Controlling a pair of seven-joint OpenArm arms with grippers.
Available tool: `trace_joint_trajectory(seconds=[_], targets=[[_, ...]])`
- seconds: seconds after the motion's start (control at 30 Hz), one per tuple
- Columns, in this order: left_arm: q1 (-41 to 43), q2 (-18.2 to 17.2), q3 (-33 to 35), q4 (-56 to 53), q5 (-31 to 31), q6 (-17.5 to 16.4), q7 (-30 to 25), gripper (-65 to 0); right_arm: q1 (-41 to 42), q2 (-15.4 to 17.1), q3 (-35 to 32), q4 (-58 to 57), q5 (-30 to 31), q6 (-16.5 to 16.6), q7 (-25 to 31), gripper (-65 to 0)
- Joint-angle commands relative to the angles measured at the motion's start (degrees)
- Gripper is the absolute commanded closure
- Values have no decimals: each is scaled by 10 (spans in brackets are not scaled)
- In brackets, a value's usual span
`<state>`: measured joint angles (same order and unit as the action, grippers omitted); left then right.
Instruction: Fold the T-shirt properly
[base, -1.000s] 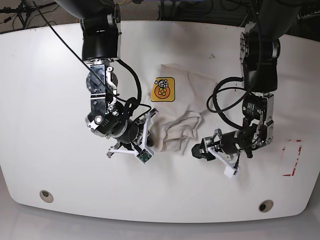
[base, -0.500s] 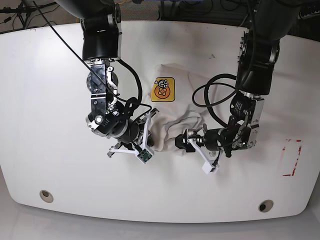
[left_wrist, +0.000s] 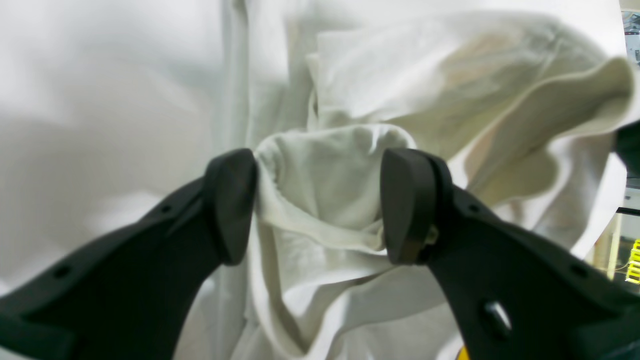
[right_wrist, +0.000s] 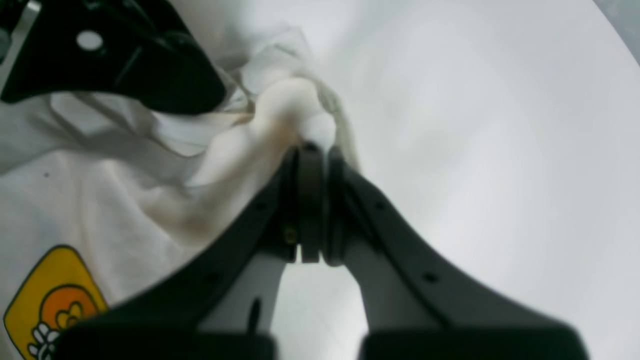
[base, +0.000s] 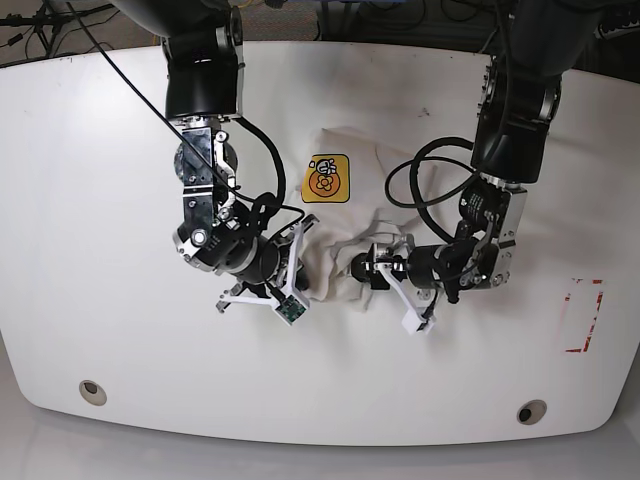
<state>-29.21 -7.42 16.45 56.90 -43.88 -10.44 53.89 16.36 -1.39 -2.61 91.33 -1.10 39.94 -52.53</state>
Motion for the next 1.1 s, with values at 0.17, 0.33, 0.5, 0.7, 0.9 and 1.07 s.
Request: trace_joint_trajectory(seconds=[0.17, 0.33, 0.5, 0.7, 0.9, 1.07], targets=[[-22, -12, 9, 12, 22, 39, -14, -376, 14, -1, 1, 9, 10, 1, 15, 0], [-23, -9, 9, 10, 52, 42, -14, -378, 14, -1, 2, 9, 10, 1, 15, 0], [-23, -8, 9, 8, 52, 42, -14, -378, 14, -1, 2, 9, 10, 1, 15, 0], [-22, -2, 7, 7, 51, 42, -14, -378, 7, 0, 2, 9, 10, 1, 15, 0], [-22, 8, -6, 7, 18, 32, -13, -378, 5, 0, 2, 9, 10, 1, 15, 0], [-22, 8, -5, 6, -11, 31, -13, -378, -1, 0, 2, 9, 10, 1, 15, 0]])
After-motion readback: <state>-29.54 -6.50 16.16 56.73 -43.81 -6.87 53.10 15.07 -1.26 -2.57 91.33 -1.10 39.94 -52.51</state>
